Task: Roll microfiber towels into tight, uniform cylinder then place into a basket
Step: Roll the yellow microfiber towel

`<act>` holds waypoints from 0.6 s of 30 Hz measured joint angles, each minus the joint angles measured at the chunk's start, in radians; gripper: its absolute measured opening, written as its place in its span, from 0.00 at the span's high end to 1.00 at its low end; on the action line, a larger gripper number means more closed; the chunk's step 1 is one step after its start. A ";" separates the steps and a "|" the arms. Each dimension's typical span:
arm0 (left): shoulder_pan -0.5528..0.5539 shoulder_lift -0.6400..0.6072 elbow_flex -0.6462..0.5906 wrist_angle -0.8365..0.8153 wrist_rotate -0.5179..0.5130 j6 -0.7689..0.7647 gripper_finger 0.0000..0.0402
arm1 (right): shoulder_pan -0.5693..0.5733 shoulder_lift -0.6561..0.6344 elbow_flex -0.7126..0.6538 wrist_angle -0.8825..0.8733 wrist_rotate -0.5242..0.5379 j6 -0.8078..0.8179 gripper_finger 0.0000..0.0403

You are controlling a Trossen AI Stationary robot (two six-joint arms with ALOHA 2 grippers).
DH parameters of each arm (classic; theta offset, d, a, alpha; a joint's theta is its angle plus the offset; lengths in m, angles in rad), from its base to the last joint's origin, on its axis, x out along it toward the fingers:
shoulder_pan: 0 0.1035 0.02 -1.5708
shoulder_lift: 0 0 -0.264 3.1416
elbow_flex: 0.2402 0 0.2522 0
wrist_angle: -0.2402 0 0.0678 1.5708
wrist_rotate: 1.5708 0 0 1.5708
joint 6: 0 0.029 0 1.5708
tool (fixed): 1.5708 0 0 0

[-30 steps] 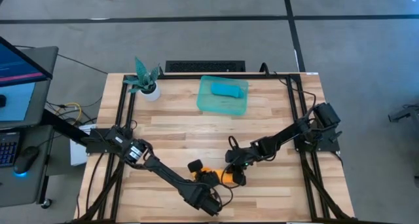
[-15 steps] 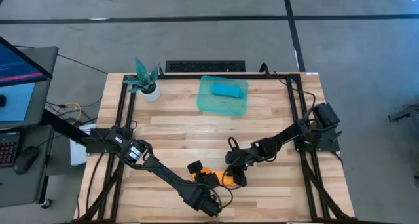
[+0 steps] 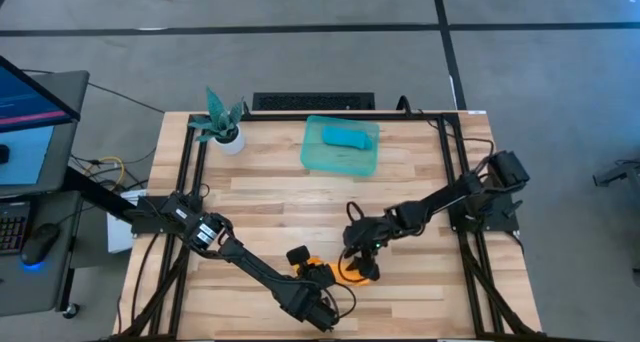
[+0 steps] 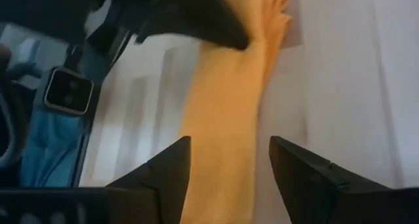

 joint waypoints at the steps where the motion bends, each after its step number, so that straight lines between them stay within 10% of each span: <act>1: 0.000 0.000 0.000 0.000 0.000 0.000 0.99 | 0.006 -0.001 0.000 -0.001 0.000 -0.005 0.43; 18: 0.000 -0.001 0.000 0.003 0.002 -0.001 0.99 | 0.089 0.125 0.006 0.065 0.132 0.023 0.44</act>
